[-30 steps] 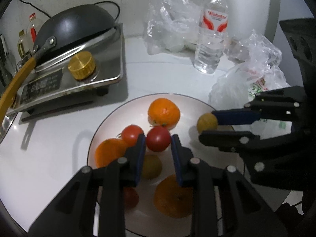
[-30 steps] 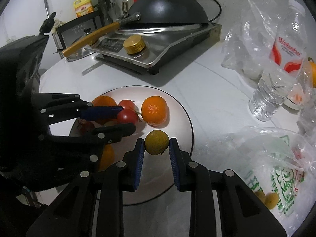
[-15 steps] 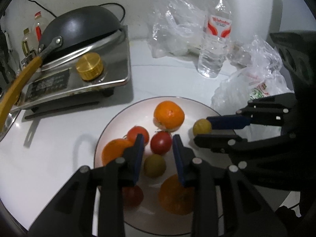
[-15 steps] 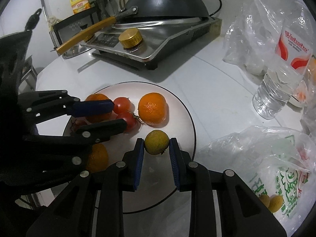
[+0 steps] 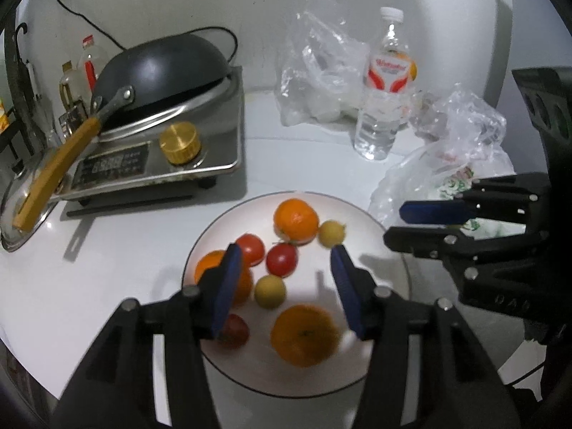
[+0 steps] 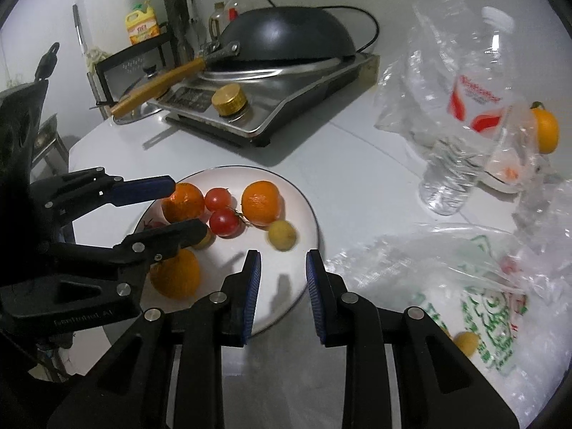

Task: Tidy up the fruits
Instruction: 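Lower the yellow fruit onto the plate and open the right tool while the left tool releases the tomato, then move both open tools back to the yellow fruits on the plastic bag, then grasp a small yellow fruit with the right tool while the left tool grasps another, then carry the yellow fruit with the right tool while the left tool carries its yellow fruit to the plate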

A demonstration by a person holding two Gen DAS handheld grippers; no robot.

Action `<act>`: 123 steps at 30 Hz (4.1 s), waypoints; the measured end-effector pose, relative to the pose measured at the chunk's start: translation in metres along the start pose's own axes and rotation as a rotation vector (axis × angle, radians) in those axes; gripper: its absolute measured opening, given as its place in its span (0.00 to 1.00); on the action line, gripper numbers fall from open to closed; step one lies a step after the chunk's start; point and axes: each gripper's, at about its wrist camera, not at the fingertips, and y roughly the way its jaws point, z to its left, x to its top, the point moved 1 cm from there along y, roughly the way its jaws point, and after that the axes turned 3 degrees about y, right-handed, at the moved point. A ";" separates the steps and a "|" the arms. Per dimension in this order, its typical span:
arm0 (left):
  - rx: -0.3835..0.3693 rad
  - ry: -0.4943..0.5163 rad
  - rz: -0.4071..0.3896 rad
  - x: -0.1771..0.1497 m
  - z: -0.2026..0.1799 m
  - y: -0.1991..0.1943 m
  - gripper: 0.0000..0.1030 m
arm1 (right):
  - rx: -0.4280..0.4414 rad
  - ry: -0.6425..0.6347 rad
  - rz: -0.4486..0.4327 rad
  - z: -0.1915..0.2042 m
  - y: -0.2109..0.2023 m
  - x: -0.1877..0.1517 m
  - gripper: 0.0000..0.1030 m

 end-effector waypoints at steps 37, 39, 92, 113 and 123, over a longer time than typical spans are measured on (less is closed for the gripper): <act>-0.069 0.131 -0.019 0.023 -0.136 -0.013 0.52 | -0.114 0.147 -0.090 -0.115 -0.094 -0.061 0.27; -0.074 0.141 -0.008 0.024 -0.142 -0.008 0.52 | -0.117 0.154 -0.084 -0.121 -0.092 -0.063 0.27; -0.121 0.265 0.130 0.039 -0.203 0.082 0.51 | -0.059 0.220 -0.039 -0.174 -0.054 -0.079 0.24; -0.176 0.279 0.138 0.041 -0.208 0.086 0.27 | -0.059 0.225 -0.055 -0.173 -0.059 -0.080 0.24; -0.183 0.262 0.073 0.041 -0.197 0.048 0.27 | -0.077 0.205 -0.068 -0.153 -0.071 -0.075 0.24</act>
